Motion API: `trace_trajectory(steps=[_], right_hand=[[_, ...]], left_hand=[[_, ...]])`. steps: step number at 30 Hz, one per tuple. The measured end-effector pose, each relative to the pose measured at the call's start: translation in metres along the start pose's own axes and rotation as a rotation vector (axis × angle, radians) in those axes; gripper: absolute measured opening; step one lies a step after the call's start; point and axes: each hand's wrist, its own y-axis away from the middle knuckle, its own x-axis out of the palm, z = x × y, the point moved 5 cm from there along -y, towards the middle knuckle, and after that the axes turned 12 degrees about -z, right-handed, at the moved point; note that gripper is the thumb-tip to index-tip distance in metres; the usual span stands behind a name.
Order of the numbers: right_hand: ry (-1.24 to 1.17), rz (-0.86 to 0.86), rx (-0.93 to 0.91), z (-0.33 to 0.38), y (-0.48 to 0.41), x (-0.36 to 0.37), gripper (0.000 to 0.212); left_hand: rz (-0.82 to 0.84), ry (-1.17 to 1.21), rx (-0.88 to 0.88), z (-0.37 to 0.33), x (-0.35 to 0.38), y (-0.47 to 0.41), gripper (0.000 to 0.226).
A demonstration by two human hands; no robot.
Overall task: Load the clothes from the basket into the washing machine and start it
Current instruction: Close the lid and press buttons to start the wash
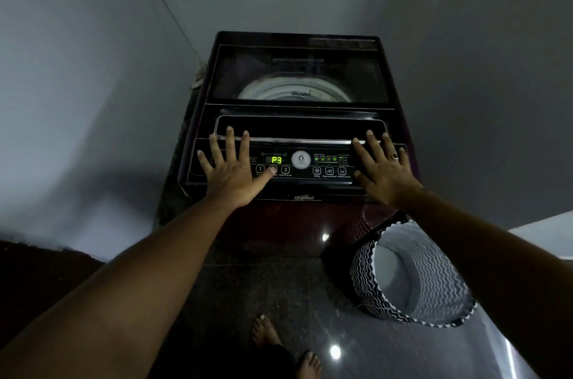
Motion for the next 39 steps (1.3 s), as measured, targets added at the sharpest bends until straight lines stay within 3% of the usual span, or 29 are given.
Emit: trace_trajectory(steps=[13,24,39], right_hand=[[0.017,0.056,0.014,0.007,0.002,-0.011,0.079],[0.007,0.017,0.018,0.004,0.001,-0.003,0.078],[-0.007,-0.005,0.013,0.003,0.002,-0.002,0.078]], left_hand=[[0.034,0.014,-0.014,-0.002,-0.006,0.001,0.11],[-0.004,0.036,-0.106,-0.021,-0.003,0.003,0.126],[-0.059,0.026,-0.114,-0.022,0.001,0.004,0.121]])
